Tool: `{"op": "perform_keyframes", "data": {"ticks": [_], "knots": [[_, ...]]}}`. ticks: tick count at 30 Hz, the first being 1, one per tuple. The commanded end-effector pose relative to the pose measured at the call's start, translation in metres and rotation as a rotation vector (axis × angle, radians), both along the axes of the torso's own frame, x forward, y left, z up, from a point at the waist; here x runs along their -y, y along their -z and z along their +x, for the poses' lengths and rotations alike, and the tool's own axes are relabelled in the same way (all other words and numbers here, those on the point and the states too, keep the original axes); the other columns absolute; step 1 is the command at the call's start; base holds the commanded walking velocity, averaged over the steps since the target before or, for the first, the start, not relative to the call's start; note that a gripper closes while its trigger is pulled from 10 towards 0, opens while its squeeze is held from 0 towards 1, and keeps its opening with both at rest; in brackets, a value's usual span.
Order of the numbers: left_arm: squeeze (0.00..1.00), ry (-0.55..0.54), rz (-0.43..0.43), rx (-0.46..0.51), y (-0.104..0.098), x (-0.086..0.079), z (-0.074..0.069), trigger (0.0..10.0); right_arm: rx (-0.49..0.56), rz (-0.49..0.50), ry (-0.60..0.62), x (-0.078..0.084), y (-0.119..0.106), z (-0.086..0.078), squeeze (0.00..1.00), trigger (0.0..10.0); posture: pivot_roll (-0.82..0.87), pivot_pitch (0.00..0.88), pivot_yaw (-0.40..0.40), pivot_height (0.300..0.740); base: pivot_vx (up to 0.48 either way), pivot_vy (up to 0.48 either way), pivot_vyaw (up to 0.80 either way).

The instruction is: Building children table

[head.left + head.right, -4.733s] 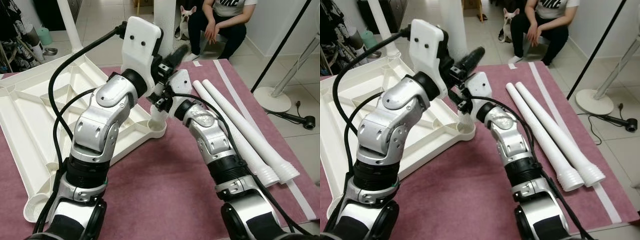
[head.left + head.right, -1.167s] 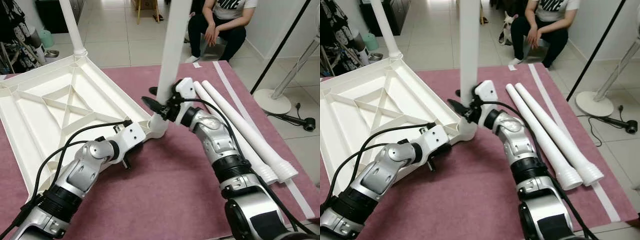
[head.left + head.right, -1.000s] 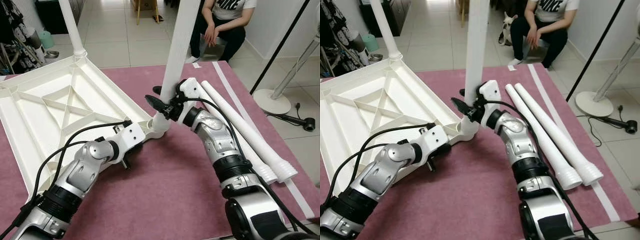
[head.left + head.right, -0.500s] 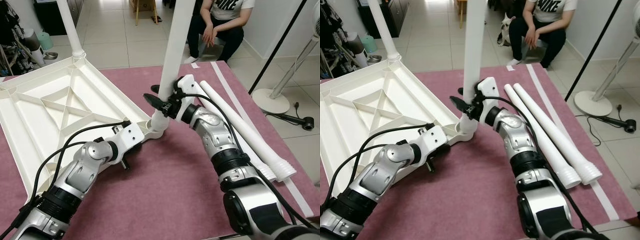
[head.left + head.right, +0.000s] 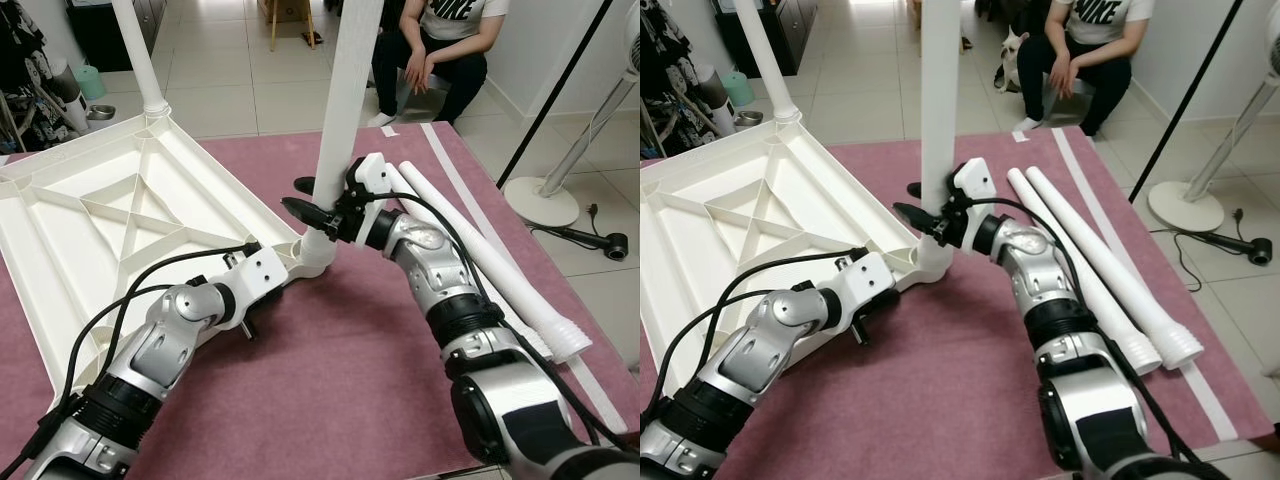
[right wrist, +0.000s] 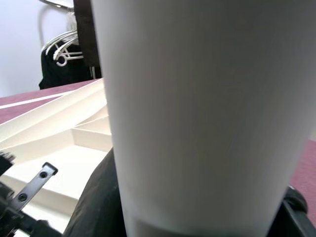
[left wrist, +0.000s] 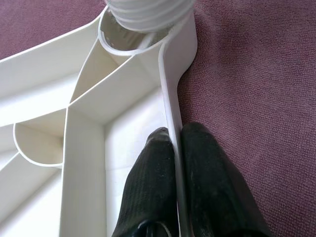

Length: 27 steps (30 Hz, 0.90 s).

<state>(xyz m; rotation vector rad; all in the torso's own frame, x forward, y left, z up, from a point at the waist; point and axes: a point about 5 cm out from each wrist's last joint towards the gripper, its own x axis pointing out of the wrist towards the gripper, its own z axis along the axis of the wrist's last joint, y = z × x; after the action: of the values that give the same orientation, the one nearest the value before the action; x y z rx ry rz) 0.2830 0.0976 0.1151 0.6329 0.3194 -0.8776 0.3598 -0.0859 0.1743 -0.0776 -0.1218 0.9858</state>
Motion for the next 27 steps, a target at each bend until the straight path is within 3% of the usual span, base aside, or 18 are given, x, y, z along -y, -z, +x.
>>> {"op": "perform_keyframes", "data": {"ticks": [1,18,27], "knots": [[0.0,-0.018,0.021,0.047,0.001,0.0,0.0,0.0,-0.095,-0.034,0.032,0.0,0.022,-0.001,0.0,10.0,0.13,0.0,0.06,0.74,0.0,0.0,0.0],[0.0,-0.025,0.016,0.048,0.0,-0.001,-0.003,0.0,-0.09,-0.05,-0.064,-0.022,0.017,-0.001,0.0,10.0,0.15,0.0,0.039,0.74,0.0,0.0,0.0],[0.0,-0.029,0.016,0.046,0.0,-0.002,-0.004,0.0,-0.114,-0.073,-0.113,-0.022,0.026,-0.004,0.0,10.0,0.15,0.0,0.038,0.74,0.0,0.0,0.0]]}}
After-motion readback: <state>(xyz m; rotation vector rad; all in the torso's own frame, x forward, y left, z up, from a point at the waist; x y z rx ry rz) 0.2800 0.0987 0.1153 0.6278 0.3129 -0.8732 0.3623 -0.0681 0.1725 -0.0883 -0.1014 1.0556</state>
